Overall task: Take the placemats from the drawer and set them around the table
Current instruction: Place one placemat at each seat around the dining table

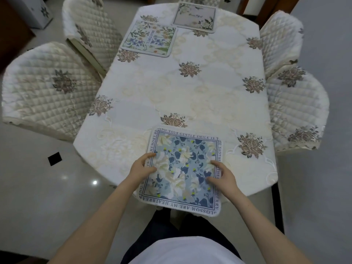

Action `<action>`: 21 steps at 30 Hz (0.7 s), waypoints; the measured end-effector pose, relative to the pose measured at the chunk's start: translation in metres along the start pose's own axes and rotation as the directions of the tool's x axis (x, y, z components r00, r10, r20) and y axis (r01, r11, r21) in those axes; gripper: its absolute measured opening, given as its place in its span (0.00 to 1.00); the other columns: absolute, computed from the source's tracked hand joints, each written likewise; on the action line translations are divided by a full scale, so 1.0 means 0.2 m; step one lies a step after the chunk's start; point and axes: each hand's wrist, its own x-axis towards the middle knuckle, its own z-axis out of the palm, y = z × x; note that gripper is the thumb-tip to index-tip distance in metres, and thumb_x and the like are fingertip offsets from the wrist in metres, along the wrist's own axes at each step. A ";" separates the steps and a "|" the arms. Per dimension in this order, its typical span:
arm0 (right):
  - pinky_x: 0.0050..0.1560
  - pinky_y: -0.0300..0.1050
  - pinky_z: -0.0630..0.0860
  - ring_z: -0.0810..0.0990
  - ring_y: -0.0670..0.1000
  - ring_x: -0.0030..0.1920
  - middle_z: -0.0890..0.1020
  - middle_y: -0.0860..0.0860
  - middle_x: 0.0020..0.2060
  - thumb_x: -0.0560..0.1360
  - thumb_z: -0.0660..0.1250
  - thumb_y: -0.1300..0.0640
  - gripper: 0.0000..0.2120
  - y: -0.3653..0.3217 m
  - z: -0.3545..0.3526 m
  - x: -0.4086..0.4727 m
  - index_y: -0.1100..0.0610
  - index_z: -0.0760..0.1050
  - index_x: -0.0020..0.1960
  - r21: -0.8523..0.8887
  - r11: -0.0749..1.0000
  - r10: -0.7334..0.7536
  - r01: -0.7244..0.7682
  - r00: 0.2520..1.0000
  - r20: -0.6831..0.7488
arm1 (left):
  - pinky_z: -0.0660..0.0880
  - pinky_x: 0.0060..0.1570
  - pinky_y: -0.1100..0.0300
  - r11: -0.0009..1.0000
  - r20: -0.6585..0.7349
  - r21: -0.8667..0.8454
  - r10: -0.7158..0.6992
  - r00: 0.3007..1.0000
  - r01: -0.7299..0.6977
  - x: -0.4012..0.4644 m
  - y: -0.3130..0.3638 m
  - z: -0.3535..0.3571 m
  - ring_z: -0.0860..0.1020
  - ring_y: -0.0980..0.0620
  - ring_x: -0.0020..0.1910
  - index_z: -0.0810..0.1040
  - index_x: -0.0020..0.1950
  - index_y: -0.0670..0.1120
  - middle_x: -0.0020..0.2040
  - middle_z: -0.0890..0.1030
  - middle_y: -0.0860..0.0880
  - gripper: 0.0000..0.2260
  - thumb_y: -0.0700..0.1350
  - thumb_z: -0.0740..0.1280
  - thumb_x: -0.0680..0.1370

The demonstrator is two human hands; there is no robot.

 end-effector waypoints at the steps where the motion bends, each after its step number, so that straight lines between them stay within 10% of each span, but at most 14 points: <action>1: 0.48 0.29 0.69 0.73 0.46 0.58 0.73 0.46 0.60 0.68 0.73 0.67 0.29 0.00 0.00 0.00 0.53 0.71 0.67 0.037 0.999 0.007 -0.007 1.000 0.023 | 0.71 0.57 0.59 0.999 0.021 0.039 0.000 1.000 0.000 0.00 -0.01 0.00 0.72 0.53 0.61 0.76 0.64 0.50 0.64 0.74 0.52 0.24 0.34 0.70 0.70; 9: 0.59 0.41 0.69 0.70 0.45 0.62 0.72 0.46 0.60 0.66 0.71 0.71 0.31 -0.01 -0.03 -0.01 0.54 0.72 0.65 0.090 0.993 -0.071 0.073 0.997 -0.025 | 0.67 0.56 0.61 0.995 -0.005 0.077 0.072 0.997 -0.071 -0.06 0.02 0.04 0.69 0.55 0.63 0.75 0.66 0.48 0.64 0.72 0.53 0.27 0.28 0.66 0.70; 13: 0.59 0.41 0.69 0.69 0.45 0.62 0.72 0.46 0.61 0.66 0.71 0.71 0.31 -0.05 -0.09 0.00 0.54 0.72 0.66 0.104 0.987 -0.124 0.125 0.992 -0.014 | 0.72 0.39 0.64 0.995 -0.050 0.047 0.092 0.994 -0.090 -0.10 0.07 0.04 0.80 0.51 0.50 0.75 0.65 0.51 0.67 0.71 0.54 0.28 0.29 0.66 0.70; 21: 0.41 0.31 0.75 0.75 0.43 0.55 0.72 0.46 0.63 0.68 0.69 0.72 0.31 -0.23 -0.18 0.03 0.54 0.71 0.68 0.095 0.964 -0.252 0.249 0.968 0.022 | 0.72 0.35 0.69 0.992 -0.206 -0.002 0.126 0.970 -0.129 -0.17 0.19 0.04 0.77 0.69 0.39 0.75 0.65 0.52 0.71 0.69 0.50 0.28 0.28 0.65 0.70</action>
